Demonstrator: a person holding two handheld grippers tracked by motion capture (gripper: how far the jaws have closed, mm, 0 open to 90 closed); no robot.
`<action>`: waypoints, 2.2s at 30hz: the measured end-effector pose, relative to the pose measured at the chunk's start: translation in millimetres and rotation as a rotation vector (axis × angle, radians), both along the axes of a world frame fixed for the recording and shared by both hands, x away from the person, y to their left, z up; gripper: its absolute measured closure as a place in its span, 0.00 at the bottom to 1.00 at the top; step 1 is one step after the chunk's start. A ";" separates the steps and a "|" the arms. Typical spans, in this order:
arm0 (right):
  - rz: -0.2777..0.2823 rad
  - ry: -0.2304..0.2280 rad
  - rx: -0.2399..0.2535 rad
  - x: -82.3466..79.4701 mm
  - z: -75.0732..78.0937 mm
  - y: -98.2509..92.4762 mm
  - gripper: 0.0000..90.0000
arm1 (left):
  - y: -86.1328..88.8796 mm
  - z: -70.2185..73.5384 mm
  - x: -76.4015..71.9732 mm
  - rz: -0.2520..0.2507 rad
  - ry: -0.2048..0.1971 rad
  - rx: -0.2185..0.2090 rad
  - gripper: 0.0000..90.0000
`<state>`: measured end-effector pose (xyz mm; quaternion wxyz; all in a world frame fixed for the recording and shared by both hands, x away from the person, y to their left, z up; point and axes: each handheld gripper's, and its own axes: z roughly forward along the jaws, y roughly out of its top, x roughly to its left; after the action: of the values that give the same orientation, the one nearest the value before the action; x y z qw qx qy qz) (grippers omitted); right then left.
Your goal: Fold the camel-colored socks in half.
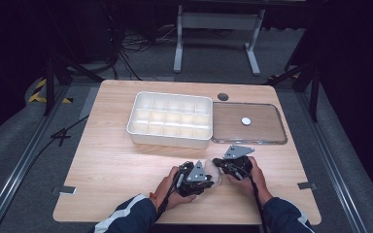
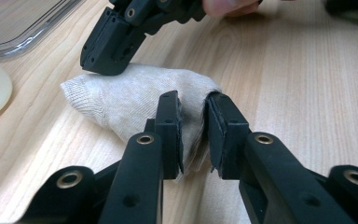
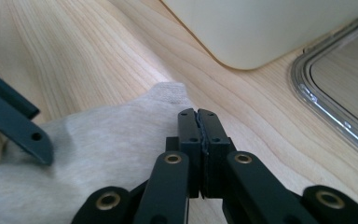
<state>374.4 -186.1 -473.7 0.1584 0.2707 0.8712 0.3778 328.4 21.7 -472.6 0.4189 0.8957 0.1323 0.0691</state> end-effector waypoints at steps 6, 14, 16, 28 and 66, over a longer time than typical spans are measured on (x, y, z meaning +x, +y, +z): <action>-0.032 -0.016 -0.030 0.4 1.0 -6.4 1.00 | 1.8 -1.6 2.5 -0.003 0.015 -0.013 0.85; -0.050 -0.027 0.021 0.0 12.7 -16.7 0.99 | 1.8 -3.0 2.4 -0.005 0.011 -0.026 0.85; -0.051 -0.039 0.066 -1.2 19.5 -20.6 0.96 | 1.8 -2.7 2.1 -0.001 0.009 -0.025 0.85; -0.025 -0.027 0.158 -8.5 33.8 -16.6 0.76 | 3.1 -0.2 2.4 -0.002 -0.011 -0.027 0.82; 0.011 0.127 0.076 -11.0 15.5 -0.7 0.37 | 59.6 27.7 -8.4 0.037 -0.009 0.067 0.32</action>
<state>363.4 -186.8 -458.2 0.0904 0.2950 0.8661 0.3934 320.0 81.3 -444.9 0.3880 0.9062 0.1444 0.0853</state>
